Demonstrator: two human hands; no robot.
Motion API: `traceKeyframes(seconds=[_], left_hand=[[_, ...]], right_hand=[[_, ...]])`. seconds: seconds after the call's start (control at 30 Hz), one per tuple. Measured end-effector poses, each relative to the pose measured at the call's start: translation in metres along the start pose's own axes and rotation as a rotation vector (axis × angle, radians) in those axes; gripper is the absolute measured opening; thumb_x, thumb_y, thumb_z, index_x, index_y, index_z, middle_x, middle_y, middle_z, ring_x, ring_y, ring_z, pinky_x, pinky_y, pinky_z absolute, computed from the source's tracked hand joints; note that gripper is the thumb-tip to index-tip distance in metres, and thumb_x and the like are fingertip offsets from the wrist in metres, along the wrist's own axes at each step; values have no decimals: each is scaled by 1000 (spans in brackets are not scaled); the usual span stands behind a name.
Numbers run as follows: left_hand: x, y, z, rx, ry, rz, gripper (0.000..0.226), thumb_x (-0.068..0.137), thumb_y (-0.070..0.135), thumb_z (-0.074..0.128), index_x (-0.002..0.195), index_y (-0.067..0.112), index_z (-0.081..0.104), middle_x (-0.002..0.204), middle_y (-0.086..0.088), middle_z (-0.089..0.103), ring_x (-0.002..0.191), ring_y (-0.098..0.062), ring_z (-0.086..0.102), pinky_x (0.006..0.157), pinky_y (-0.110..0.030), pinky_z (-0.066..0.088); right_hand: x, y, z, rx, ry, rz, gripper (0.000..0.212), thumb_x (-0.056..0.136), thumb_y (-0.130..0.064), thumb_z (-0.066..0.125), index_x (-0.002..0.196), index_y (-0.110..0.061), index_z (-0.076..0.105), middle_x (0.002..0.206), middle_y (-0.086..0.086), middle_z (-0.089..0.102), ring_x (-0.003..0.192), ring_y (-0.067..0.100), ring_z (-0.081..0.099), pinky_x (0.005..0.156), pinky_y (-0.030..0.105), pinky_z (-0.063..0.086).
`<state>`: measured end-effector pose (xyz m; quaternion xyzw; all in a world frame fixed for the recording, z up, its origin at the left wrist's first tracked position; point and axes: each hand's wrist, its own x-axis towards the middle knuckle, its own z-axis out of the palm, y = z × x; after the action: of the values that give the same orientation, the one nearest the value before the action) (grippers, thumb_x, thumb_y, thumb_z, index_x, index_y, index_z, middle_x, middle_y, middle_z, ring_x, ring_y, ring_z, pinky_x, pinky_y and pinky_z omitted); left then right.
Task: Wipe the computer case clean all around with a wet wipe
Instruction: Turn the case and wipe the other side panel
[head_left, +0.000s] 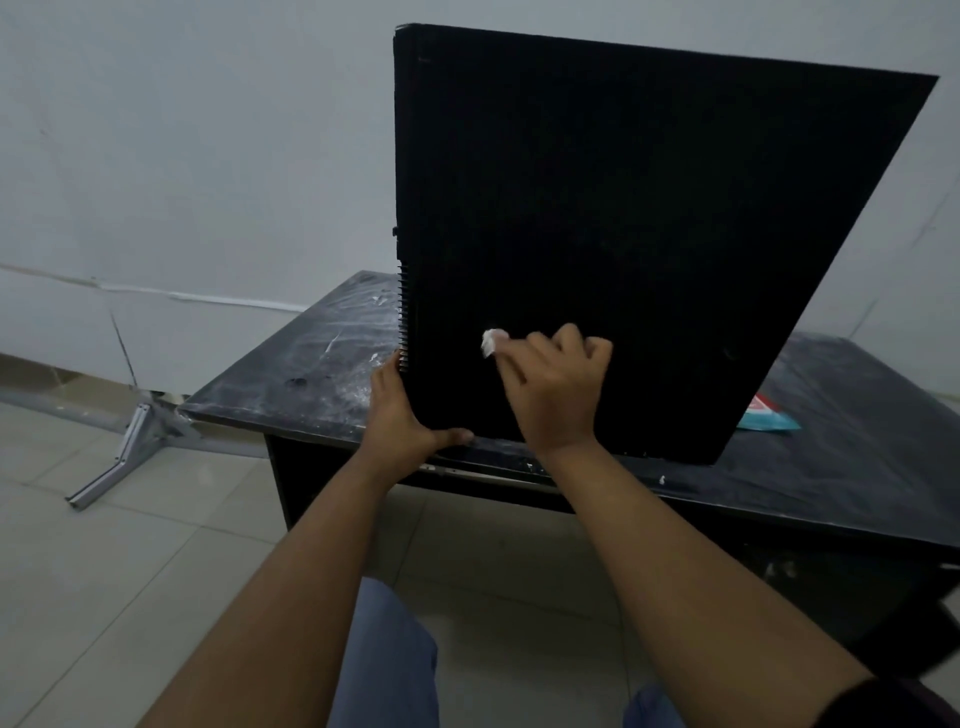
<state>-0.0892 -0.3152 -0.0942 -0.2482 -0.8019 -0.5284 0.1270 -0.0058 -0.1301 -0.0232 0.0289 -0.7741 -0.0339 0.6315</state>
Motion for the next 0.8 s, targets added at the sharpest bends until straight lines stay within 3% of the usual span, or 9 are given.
traceKeyframes(seconds=[0.13, 0.17, 0.3, 0.33, 0.47, 0.53, 0.67, 0.7, 0.8], left_hand=[[-3, 5, 3, 30, 23, 10, 134, 52, 46, 105, 159, 26, 26, 150, 5, 29, 140, -12, 31, 118, -43, 40], [-3, 7, 4, 40, 31, 9, 135, 52, 48, 104, 159, 26, 25, 152, 3, 29, 141, -12, 29, 118, -44, 40], [-3, 7, 4, 47, 18, -20, 136, 56, 51, 102, 161, 30, 20, 158, 4, 24, 146, -13, 25, 122, -48, 35], [-3, 7, 4, 48, 14, -23, 135, 56, 52, 102, 161, 31, 20, 158, 4, 24, 148, -16, 26, 123, -50, 36], [-4, 8, 4, 42, 7, -34, 133, 56, 52, 102, 159, 32, 21, 156, 6, 25, 148, -20, 30, 122, -53, 38], [-4, 8, 4, 34, 8, -33, 131, 56, 51, 102, 159, 33, 22, 156, 7, 25, 148, -19, 29, 122, -53, 38], [-3, 7, 3, 26, -13, -42, 131, 58, 51, 101, 160, 34, 21, 158, 8, 23, 150, -20, 27, 123, -53, 36], [-4, 7, 3, 27, -10, -45, 131, 58, 52, 101, 159, 34, 20, 158, 8, 23, 150, -20, 28, 123, -53, 36], [-4, 8, 4, 40, -2, -60, 132, 57, 52, 102, 159, 34, 20, 157, 7, 25, 149, -22, 31, 123, -53, 38]], right_hand=[[-20, 11, 4, -6, -369, -558, 9, 99, -34, 69, 103, -30, 76, 76, -9, 65, 87, 22, 57, 81, 43, 36], [-13, 13, 1, -26, -327, -538, 10, 101, -31, 66, 102, -31, 76, 75, -9, 65, 86, 22, 57, 81, 43, 36], [17, 24, -13, -13, 33, 127, 18, 106, -37, 67, 92, -29, 75, 70, -11, 62, 77, 18, 53, 80, 38, 33], [11, 26, -14, -5, 12, 102, 16, 105, -36, 68, 93, -29, 75, 70, -10, 62, 77, 18, 52, 79, 38, 33], [-33, 40, -10, -34, -444, -557, 12, 95, -19, 76, 100, -30, 77, 76, -9, 65, 86, 23, 55, 82, 43, 36], [-23, 46, -16, -65, -357, -511, 11, 97, -23, 75, 97, -33, 77, 74, -9, 63, 85, 23, 55, 81, 42, 35], [1, 54, -31, -72, -3, 52, 18, 103, -40, 72, 87, -31, 74, 70, -11, 61, 76, 19, 54, 76, 41, 37], [-6, 53, -30, -55, -23, 37, 16, 103, -37, 73, 88, -30, 74, 70, -11, 61, 75, 19, 53, 75, 41, 37], [-45, 59, -23, -62, -362, -425, 12, 95, -21, 79, 100, -31, 76, 74, -9, 63, 82, 22, 55, 79, 42, 36]])
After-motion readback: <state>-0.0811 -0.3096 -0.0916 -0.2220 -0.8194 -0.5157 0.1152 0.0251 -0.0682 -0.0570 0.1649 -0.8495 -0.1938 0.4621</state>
